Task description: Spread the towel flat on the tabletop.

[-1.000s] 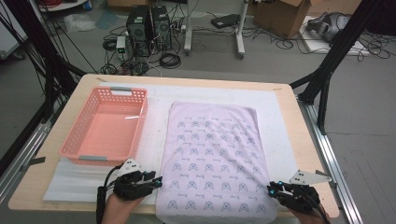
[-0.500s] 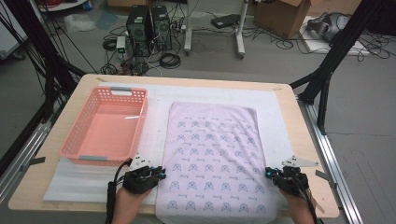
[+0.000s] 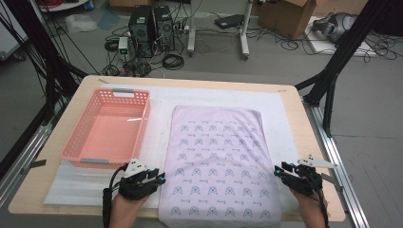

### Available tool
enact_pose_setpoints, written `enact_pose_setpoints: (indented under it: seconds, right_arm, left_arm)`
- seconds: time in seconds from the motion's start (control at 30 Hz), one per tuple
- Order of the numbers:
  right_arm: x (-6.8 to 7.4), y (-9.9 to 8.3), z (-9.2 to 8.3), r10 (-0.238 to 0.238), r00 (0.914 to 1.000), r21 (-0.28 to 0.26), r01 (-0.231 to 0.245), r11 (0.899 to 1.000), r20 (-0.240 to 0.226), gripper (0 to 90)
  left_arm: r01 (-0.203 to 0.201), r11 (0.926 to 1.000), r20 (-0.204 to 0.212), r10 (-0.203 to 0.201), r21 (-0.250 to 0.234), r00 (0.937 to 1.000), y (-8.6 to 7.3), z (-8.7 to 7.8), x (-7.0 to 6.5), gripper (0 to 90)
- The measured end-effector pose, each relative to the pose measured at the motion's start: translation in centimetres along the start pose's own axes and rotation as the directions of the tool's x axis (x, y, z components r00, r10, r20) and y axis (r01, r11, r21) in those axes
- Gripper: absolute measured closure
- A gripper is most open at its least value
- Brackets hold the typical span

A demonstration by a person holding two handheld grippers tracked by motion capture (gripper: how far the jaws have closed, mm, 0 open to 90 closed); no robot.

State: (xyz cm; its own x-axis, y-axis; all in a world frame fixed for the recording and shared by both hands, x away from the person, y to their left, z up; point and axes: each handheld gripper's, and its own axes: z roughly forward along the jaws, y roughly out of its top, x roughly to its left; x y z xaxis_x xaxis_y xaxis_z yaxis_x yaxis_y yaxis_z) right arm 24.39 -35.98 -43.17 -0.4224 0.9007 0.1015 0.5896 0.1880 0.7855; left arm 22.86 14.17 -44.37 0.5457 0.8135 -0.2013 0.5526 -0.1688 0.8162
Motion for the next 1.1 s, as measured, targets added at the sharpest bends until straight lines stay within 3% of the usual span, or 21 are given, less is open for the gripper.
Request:
enact_pose_setpoints:
  seconds: [0.13, 0.3, 0.47, 0.53, 0.6, 0.67, 0.77, 0.83, 0.87, 0.93, 0.97, 1.1]
  right_arm:
    - [-0.2, 0.6, 0.6, -0.003, 0.9999, -0.018, 0.003, 1.000, -0.009, 58.4]
    - [-0.6, 1.2, 1.1, -0.021, 0.9996, -0.036, 0.020, 0.999, -0.018, 52.4]
    - [-1.8, 2.1, 2.7, 0.006, 0.9997, -0.021, -0.007, 1.000, -0.025, 52.7]
    - [-2.2, 2.7, 3.9, 0.009, 0.9994, -0.002, -0.009, 1.000, -0.034, 55.6]
    - [-2.5, 3.3, 4.9, 0.003, 0.9995, 0.011, -0.003, 1.000, -0.030, 57.8]
    - [-2.9, 4.1, 6.2, 0.008, 0.9998, 0.021, -0.008, 1.000, -0.016, 59.6]
    - [-3.3, 4.9, 7.7, 0.009, 1.0000, 0.038, -0.009, 0.999, 0.000, 60.9]
    - [-3.5, 5.3, 8.6, 0.003, 1.0000, 0.065, -0.003, 0.998, 0.006, 63.2]
    - [-3.6, 5.3, 8.8, -0.003, 1.0000, 0.068, 0.003, 0.998, 0.006, 67.3]
    - [-4.0, 5.4, 8.8, -0.011, 0.9999, 0.068, 0.010, 0.998, 0.009, 78.7]
    - [-4.3, 5.4, 8.7, 0.000, 0.9999, 0.073, 0.001, 0.997, -0.016, 87.8]
    - [-4.0, 5.5, 8.6, -0.039, 0.9986, 0.078, 0.036, 0.996, 0.036, 88.2]
  left_arm:
    - [-0.011, 0.9996, 0.021, 0.011, -0.026, 0.9997, 0.5, 0.4, 0.1, 52.6]
    - [-0.022, 0.9983, 0.048, 0.025, -0.055, 0.9986, 1.6, 1.2, 0.3, 49.3]
    - [-0.030, 0.9988, 0.050, 0.032, -0.039, 0.9983, 3.8, 3.6, 0.9, 49.3]
    - [-0.023, 0.9997, 0.020, 0.023, -0.013, 0.9995, 4.6, 5.1, 1.4, 50.5]
    - [-0.027, 0.9996, -0.041, 0.026, -0.006, 0.9988, 5.5, 6.6, 2.0, 52.2]
    - [-0.048, 0.9988, -0.096, 0.049, 0.005, 0.9942, 6.1, 7.8, 2.4, 53.0]
    - [-0.083, 0.9963, -0.137, 0.085, 0.024, 0.9869, 6.6, 9.4, 2.8, 53.9]
    - [-0.070, 0.9971, -0.126, 0.073, 0.031, 0.9893, 6.7, 10.1, 3.1, 54.7]
    - [-0.054, 0.9972, -0.123, 0.060, 0.052, 0.9906, 6.8, 10.4, 3.3, 55.5]
    - [-0.032, 0.9984, -0.119, 0.037, 0.048, 0.9922, 7.0, 10.5, 3.6, 57.1]
    - [-0.029, 0.9985, -0.135, 0.035, 0.047, 0.9902, 7.0, 10.5, 3.6, 60.5]
    - [-0.040, 0.9976, -0.179, 0.049, 0.056, 0.9827, 7.0, 10.4, 3.7, 80.2]
